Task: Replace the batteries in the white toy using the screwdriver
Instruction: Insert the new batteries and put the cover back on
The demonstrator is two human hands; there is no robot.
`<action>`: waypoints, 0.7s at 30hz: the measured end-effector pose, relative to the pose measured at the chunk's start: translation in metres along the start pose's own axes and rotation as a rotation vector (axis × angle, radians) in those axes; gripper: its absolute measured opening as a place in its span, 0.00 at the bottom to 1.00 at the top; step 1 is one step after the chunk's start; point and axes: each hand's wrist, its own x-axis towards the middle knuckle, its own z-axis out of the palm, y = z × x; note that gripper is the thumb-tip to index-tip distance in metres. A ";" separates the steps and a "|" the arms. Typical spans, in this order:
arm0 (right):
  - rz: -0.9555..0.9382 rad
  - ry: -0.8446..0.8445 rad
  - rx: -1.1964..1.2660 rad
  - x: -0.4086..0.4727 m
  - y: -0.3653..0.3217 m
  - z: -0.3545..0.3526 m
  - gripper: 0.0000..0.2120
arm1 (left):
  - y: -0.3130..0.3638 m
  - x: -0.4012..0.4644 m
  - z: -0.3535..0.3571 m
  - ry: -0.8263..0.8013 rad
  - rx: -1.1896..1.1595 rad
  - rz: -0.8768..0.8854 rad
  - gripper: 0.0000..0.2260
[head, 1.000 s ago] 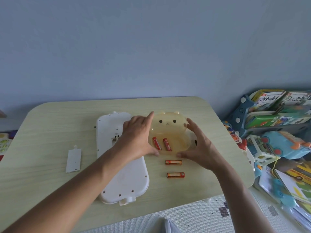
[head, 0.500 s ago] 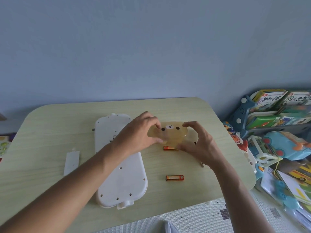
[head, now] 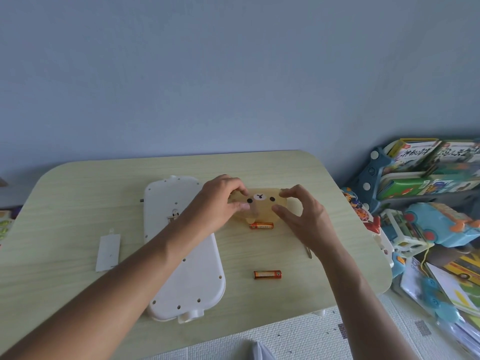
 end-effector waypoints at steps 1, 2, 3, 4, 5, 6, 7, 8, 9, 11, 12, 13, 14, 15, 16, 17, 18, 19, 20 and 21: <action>-0.009 0.001 -0.013 0.000 0.000 0.000 0.13 | 0.001 -0.001 0.000 0.001 0.017 0.002 0.12; -0.026 0.006 -0.031 -0.001 0.001 0.000 0.14 | 0.003 -0.003 0.000 0.003 0.043 0.009 0.12; -0.056 0.018 -0.059 -0.003 0.002 0.000 0.14 | 0.004 -0.005 0.001 0.008 0.074 0.025 0.12; -0.095 0.032 -0.092 -0.007 0.004 -0.001 0.16 | 0.006 -0.009 0.001 0.025 0.101 0.052 0.12; -0.138 0.045 -0.119 -0.012 0.005 -0.002 0.17 | 0.008 -0.013 0.002 0.052 0.124 0.088 0.12; -0.178 0.059 -0.127 -0.019 0.005 -0.004 0.18 | 0.010 -0.017 0.002 0.082 0.146 0.136 0.13; -0.213 0.073 -0.117 -0.026 0.004 -0.006 0.18 | 0.012 -0.021 0.004 0.098 0.172 0.190 0.13; -0.247 0.080 -0.102 -0.033 0.002 -0.009 0.16 | 0.014 -0.024 0.006 0.088 0.205 0.246 0.13; -0.274 0.069 -0.092 -0.041 0.002 -0.011 0.14 | 0.016 -0.026 0.009 0.060 0.239 0.292 0.14; -0.291 -0.040 -0.070 -0.056 -0.001 -0.016 0.12 | 0.017 -0.026 0.016 0.017 0.282 0.334 0.14; -0.273 -0.128 -0.056 -0.063 -0.003 -0.017 0.13 | 0.017 -0.025 0.018 0.010 0.286 0.329 0.14; -0.253 -0.211 -0.048 -0.067 -0.004 -0.017 0.14 | 0.017 -0.025 0.020 0.015 0.284 0.320 0.15; -0.233 -0.275 -0.046 -0.070 -0.004 -0.017 0.16 | 0.017 -0.025 0.022 0.021 0.290 0.316 0.15; -0.214 -0.320 -0.047 -0.072 -0.004 -0.015 0.17 | 0.017 -0.025 0.023 0.023 0.311 0.316 0.16; -0.201 -0.347 -0.050 -0.073 -0.003 -0.014 0.18 | 0.018 -0.026 0.025 0.023 0.347 0.322 0.17; -0.195 -0.361 -0.055 -0.074 -0.003 -0.013 0.18 | 0.019 -0.027 0.026 0.022 0.387 0.331 0.18; -0.197 -0.365 -0.061 -0.073 -0.002 -0.012 0.18 | 0.020 -0.029 0.027 0.020 0.422 0.339 0.18; -0.200 -0.366 -0.065 -0.073 -0.002 -0.012 0.18 | 0.020 -0.030 0.027 0.020 0.447 0.345 0.18; -0.202 -0.369 -0.068 -0.072 -0.001 -0.012 0.17 | 0.021 -0.031 0.027 0.024 0.468 0.350 0.17; -0.201 -0.372 -0.070 -0.072 0.000 -0.012 0.16 | 0.021 -0.031 0.027 0.030 0.486 0.354 0.15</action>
